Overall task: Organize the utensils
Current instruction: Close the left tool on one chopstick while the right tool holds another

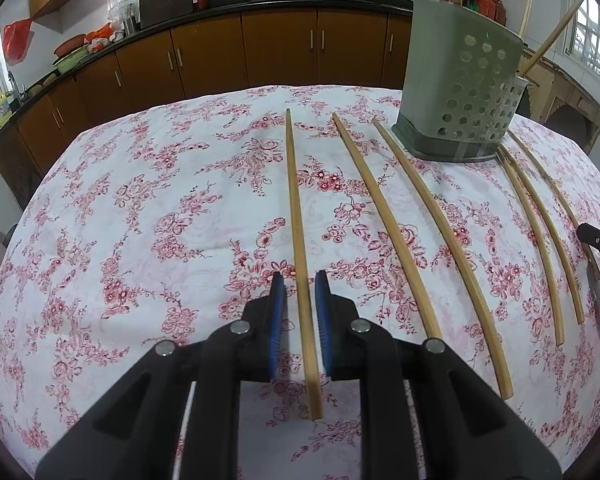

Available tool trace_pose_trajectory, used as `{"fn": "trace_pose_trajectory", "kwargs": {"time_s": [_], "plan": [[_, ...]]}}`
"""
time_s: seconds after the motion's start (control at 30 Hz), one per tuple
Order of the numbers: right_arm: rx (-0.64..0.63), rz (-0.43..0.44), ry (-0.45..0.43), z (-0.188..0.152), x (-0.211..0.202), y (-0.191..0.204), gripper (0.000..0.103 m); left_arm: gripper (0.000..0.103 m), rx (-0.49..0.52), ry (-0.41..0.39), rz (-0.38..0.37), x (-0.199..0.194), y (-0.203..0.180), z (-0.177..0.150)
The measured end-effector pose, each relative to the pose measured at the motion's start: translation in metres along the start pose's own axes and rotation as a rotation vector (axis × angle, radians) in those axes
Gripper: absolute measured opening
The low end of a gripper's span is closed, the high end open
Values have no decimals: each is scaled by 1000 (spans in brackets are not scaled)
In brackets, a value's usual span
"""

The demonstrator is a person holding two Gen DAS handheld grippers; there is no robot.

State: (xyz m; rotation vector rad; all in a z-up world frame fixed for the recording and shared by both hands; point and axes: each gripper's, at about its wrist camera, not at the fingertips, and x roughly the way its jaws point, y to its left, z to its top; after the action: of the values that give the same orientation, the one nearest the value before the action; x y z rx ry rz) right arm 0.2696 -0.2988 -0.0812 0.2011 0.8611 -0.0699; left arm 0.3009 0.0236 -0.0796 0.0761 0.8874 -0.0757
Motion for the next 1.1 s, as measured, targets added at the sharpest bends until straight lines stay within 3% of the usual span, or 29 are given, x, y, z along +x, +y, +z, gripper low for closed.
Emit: {"fn": "trace_pose_trajectory", "kwargs": {"time_s": [0.57, 0.77, 0.93, 1.1], "plan": [[-1, 5, 0, -5, -4, -1, 8, 18, -6, 3, 17, -6, 0, -7], [-9, -3, -4, -7, -6, 0, 7, 8, 20, 4, 35, -9, -4, -9], [-11, 6, -58, -8, -30, -3, 7, 8, 36, 7, 28, -19, -3, -12], [-12, 10, -159, 3, -68, -7, 7, 8, 43, -49, 13, -46, 1, -8]]}}
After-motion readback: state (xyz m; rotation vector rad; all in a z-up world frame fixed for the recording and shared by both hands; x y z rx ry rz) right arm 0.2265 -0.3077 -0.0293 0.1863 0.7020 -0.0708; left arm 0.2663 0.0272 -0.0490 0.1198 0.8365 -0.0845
